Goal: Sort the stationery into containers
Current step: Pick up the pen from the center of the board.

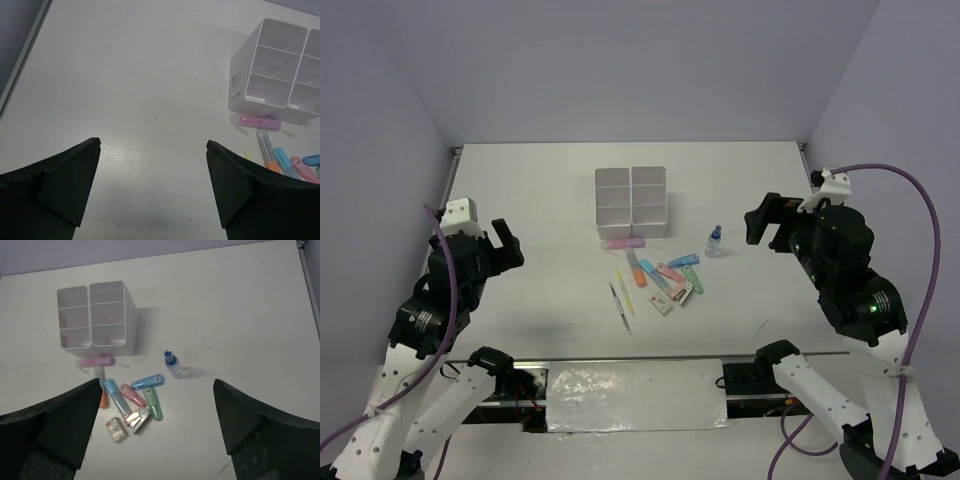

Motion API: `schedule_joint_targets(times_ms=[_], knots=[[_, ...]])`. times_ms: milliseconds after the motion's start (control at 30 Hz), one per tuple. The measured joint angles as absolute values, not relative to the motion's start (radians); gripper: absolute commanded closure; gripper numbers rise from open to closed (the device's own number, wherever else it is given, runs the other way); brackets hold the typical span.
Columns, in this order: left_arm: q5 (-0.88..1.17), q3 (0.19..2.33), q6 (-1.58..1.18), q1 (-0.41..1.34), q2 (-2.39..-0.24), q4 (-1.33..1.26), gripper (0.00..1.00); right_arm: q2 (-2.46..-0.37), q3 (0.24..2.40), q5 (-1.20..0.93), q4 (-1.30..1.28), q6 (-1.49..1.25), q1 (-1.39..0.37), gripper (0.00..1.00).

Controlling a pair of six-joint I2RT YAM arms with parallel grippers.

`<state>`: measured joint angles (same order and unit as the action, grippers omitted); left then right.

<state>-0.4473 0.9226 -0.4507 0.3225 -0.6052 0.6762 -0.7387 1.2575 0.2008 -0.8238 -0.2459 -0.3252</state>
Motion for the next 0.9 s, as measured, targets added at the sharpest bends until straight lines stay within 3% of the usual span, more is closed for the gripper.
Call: schedule_joint_targets(times_ms=[267, 400, 467, 633, 733, 767, 833, 900], knots=[[-0.454, 0.923, -0.451, 0.316, -0.604, 0.676, 0.01, -0.728, 1.258, 0.196, -0.824, -0.245, -0.325, 0.00], [-0.453, 0.923, -0.451, 0.304, -0.606, 0.676, 0.01, -0.734, 1.257, 0.092, -0.811, -0.251, -0.332, 0.00], [-0.452, 0.923, -0.451, 0.287, -0.607, 0.677, 0.01, -0.783, 1.256, 0.111, -0.799, -0.278, -0.436, 0.00], [-0.459, 0.923, -0.452, 0.234, -0.620, 0.680, 0.01, -1.090, 1.258, 0.245, -0.729, -0.359, -0.897, 0.01], [-0.475, 0.923, -0.456, 0.228, -0.629, 0.682, 0.01, -1.313, 1.232, 0.274, -0.675, -0.407, -1.022, 0.14], [-0.481, 0.923, -0.459, 0.227, -0.633, 0.683, 0.01, -1.379, 1.227, 0.282, -0.671, -0.421, -1.049, 0.23], [-0.494, 0.923, -0.470, 0.226, -0.641, 0.690, 0.01, -1.481, 1.227, 0.287, -0.657, -0.444, -1.093, 0.24], [-0.500, 0.923, -0.474, 0.225, -0.648, 0.695, 0.01, -1.562, 1.234, 0.296, -0.643, -0.460, -1.126, 0.34]])
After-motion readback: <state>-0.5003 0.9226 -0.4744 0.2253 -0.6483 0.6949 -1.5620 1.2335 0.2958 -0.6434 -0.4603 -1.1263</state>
